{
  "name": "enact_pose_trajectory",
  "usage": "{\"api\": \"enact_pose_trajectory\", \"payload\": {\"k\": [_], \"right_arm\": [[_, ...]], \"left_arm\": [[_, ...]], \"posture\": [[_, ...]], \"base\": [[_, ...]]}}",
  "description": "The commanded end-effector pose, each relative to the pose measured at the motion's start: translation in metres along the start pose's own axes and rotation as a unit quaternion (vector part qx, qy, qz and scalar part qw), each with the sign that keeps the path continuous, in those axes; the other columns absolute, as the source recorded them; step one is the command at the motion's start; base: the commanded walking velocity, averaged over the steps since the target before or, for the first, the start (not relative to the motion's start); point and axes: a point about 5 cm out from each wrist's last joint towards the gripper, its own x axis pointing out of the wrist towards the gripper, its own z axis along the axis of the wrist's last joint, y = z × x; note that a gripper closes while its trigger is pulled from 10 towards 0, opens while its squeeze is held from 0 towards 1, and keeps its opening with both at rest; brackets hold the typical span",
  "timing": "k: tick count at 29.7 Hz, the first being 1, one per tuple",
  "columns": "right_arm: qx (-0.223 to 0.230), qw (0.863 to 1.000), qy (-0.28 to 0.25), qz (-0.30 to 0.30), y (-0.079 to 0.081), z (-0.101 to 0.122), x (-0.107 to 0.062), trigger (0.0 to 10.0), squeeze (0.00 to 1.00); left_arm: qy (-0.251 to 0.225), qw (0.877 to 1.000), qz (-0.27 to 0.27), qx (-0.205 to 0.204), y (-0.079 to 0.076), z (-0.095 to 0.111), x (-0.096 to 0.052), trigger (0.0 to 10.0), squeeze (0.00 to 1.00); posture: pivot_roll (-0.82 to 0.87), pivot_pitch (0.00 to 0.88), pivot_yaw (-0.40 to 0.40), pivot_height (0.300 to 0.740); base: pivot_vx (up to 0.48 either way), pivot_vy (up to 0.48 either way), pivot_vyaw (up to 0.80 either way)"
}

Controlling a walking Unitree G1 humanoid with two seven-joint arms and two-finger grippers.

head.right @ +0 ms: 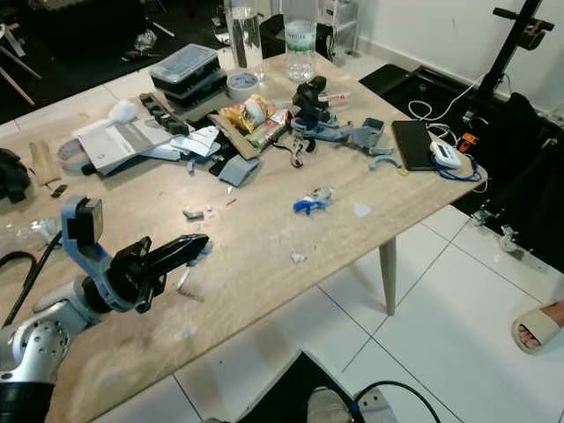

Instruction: Picking trash to rubbish bin

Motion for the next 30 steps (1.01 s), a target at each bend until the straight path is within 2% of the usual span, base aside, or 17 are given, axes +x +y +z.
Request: {"api": "enact_pose_trajectory", "payload": {"k": [1,11,17,21,25,26,27,28,30], "right_arm": [[0.0,1.0,0.01,0.005,0.003,-0.006,0.0,10.0,0.0],[0.009,1.0,0.004,0.007,0.004,-0.006,0.0,10.0,0.0],[0.009,1.0,0.006,0.007,0.004,-0.006,0.0,10.0,0.0],[0.006,1.0,0.01,0.009,0.004,-0.007,0.0,10.0,0.0],[-0.003,1.0,0.012,0.011,0.004,-0.006,0.0,10.0,0.0],[-0.003,1.0,0.012,0.011,0.004,-0.006,0.0,10.0,0.0],[-0.002,1.0,0.012,0.011,0.004,-0.007,0.0,10.0,0.0],[-0.001,1.0,0.012,0.012,0.004,-0.007,0.0,10.0,0.0],[-0.001,1.0,0.012,0.012,0.004,-0.007,0.0,10.0,0.0]], "left_arm": [[0.01,1.0,0.009,0.001,0.001,-0.004,-0.002,10.0,0.0],[0.02,1.0,0.017,-0.007,0.002,-0.011,-0.006,10.0,0.0],[0.033,0.999,0.038,-0.019,0.007,-0.018,-0.015,10.0,0.0],[0.052,0.996,0.07,-0.032,0.013,-0.03,-0.026,10.0,0.0],[0.075,0.99,0.106,-0.054,0.018,-0.045,-0.041,10.0,0.0],[0.075,0.99,0.106,-0.054,0.018,-0.045,-0.041,10.0,0.0],[0.08,0.988,0.119,-0.061,0.02,-0.05,-0.046,10.0,0.0],[0.084,0.982,0.153,-0.078,0.025,-0.059,-0.057,10.0,0.0],[0.084,0.982,0.153,-0.078,0.025,-0.059,-0.057,10.0,0.0]], "posture": [[-0.01,0.097,0.052,0.74],[-0.01,0.097,0.052,0.74],[-0.01,0.097,0.052,0.74],[-0.01,0.097,0.052,0.74],[-0.01,0.097,0.052,0.74],[-0.01,0.097,0.052,0.74],[-0.01,0.097,0.052,0.74],[-0.01,0.097,0.056,0.74],[-0.01,0.097,0.056,0.74]], "base": [[-0.356,0.0,0.0],[-0.355,0.0,0.0],[-0.356,0.0,0.0],[-0.358,0.0,0.0],[-0.353,0.0,-0.66],[-0.352,0.0,-0.8],[-0.345,0.0,-0.8],[-0.33,0.0,-0.8],[-0.33,0.0,-0.8]]}}
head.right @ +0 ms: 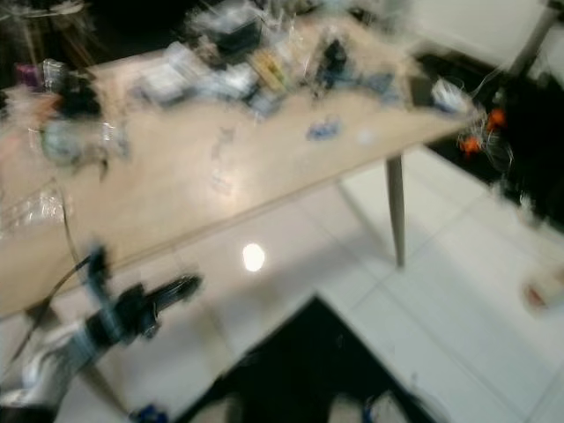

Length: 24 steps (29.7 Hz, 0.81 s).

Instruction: Picking trash to rubbish bin

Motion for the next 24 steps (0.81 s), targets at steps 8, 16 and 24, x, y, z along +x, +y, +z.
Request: {"api": "enact_pose_trajectory", "payload": {"k": [8,16,24], "right_arm": [[0.0,1.0,0.003,0.011,0.007,-0.002,0.001,10.0,0.0],[-0.004,1.0,0.005,0.011,0.006,-0.002,0.001,10.0,0.0],[-0.007,1.0,0.006,0.012,0.007,-0.003,0.001,10.0,0.0]], "left_arm": [[0.039,0.979,0.195,-0.036,0.039,-0.036,-0.031,10.0,0.0],[0.064,0.906,0.413,-0.064,0.063,-0.066,-0.058,10.0,0.0],[0.171,0.809,0.559,-0.059,0.058,-0.112,-0.092,10.0,0.0]], "posture": [[-0.01,0.097,0.056,0.74],[-0.01,0.089,0.05,0.74],[-0.01,0.084,0.049,0.74]], "base": [[-0.073,0.0,-0.8],[0.0,0.0,-0.8],[0.0,0.0,-0.8]]}}
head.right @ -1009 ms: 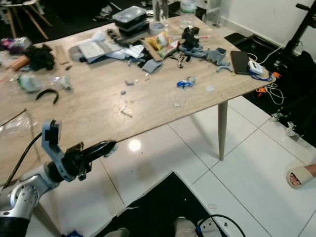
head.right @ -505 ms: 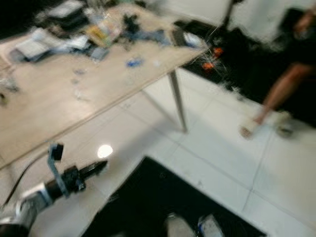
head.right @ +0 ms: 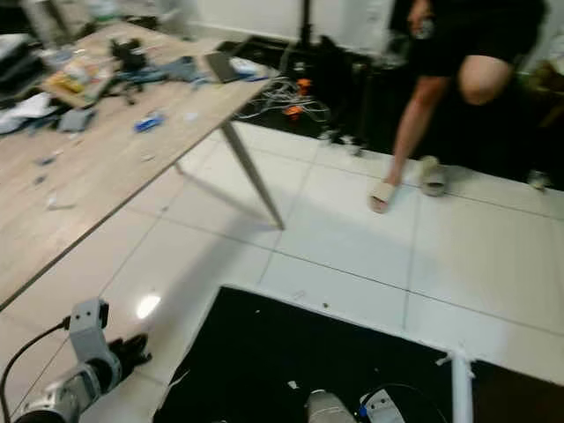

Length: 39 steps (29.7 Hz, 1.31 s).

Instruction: Picking trash to rubbish bin

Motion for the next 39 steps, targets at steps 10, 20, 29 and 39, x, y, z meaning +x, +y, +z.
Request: {"api": "enact_pose_trajectory", "payload": {"k": [10,20,29,39], "right_arm": [[0.002,1.0,0.005,0.008,0.005,-0.004,0.001,10.0,0.0],[0.002,1.0,0.006,0.008,0.005,-0.003,0.001,10.0,0.0],[0.001,1.0,0.004,0.006,0.004,-0.003,0.001,10.0,0.0],[-0.004,1.0,0.005,0.008,0.004,-0.002,0.001,10.0,0.0]], "left_arm": [[0.229,0.956,0.121,0.141,0.011,-0.101,-0.027,10.0,0.0],[0.266,0.909,-0.005,0.321,-0.027,-0.117,-0.017,10.0,0.0],[0.272,0.897,-0.011,0.347,-0.033,-0.117,-0.015,10.0,0.0],[0.276,0.893,-0.019,0.355,-0.034,-0.116,-0.014,10.0,0.0]], "posture": [[-0.02,0.085,0.051,0.74],[-0.02,0.085,0.051,0.74],[-0.02,0.083,0.046,0.74],[-0.02,0.087,0.039,0.74]], "base": [[0.0,0.0,-0.8],[0.0,0.0,-0.8],[0.0,0.0,-0.8],[0.0,0.0,-0.79]]}}
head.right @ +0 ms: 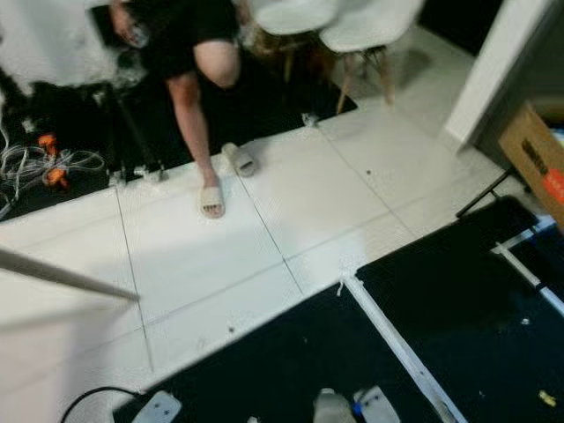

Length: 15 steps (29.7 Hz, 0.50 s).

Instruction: Picking trash to rubbish bin

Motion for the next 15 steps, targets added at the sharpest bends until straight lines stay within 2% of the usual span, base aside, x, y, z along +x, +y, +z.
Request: {"api": "enact_pose_trajectory", "payload": {"k": [1,15], "right_arm": [[0.001,1.0,0.004,0.009,0.0065,-0.003,0.0011,10.0,0.0],[0.0,1.0,0.003,0.009,0.0067,-0.003,0.0011,10.0,0.0]], "left_arm": [[0.023,1.0,-0.013,-0.003,-0.0079,-0.0145,0.0004,10.0,0.0],[0.023,1.0,-0.012,0.003,-0.0065,-0.0145,0.0001,10.0,0.0]], "posture": [[-0.02,0.087,0.039,0.74],[-0.02,0.087,0.039,0.74]], "base": [[0.0,0.0,-0.8],[0.0,0.0,-0.8]]}}
